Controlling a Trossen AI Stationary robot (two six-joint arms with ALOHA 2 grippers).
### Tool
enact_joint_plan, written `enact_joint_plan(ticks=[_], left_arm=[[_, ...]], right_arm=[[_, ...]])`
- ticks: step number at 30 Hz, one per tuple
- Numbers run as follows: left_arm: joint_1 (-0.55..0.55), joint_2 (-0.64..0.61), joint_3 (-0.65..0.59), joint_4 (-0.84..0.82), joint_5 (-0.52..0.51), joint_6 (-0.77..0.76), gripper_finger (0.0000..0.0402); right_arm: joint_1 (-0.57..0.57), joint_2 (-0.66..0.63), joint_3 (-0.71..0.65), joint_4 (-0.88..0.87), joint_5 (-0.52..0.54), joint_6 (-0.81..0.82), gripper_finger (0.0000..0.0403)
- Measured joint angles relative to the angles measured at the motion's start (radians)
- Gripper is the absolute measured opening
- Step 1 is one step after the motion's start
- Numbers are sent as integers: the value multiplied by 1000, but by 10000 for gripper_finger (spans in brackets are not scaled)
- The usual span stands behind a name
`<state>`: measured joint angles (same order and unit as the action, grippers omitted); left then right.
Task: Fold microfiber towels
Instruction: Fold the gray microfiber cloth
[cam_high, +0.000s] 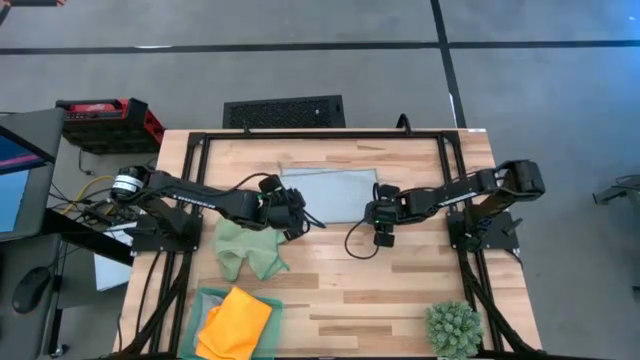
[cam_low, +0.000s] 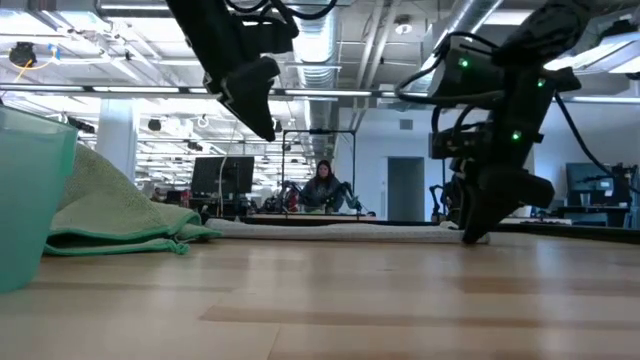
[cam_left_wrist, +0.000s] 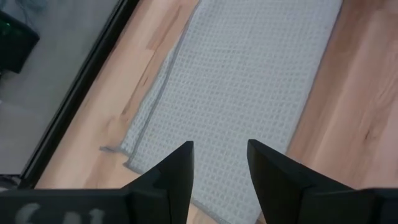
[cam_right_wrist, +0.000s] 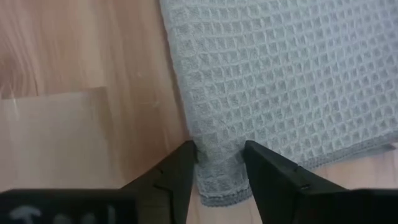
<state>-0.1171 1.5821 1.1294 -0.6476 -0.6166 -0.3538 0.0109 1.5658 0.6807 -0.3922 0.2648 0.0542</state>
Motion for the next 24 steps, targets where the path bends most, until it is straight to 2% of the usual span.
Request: enact_joint_plan(ticks=[4,10,15,19,24], left_arm=[[-2,-1,0,-13,2,-24,143],[-2,-24,0,-26,6,-38,143],[-10,-60,0,-41,8,-52,143],[-27,-86,0,-54,9,-53,143],[-51,-117,0,-75,9,-68,143]], right_arm=[[0,6,0,-11,-6,30,130],[2,1,-1,-19,4,39,18],[-3,1,65,-98,27,6,20],[-30,-1,146,-94,47,-84,7],[-80,12,249,-52,50,-205,9]])
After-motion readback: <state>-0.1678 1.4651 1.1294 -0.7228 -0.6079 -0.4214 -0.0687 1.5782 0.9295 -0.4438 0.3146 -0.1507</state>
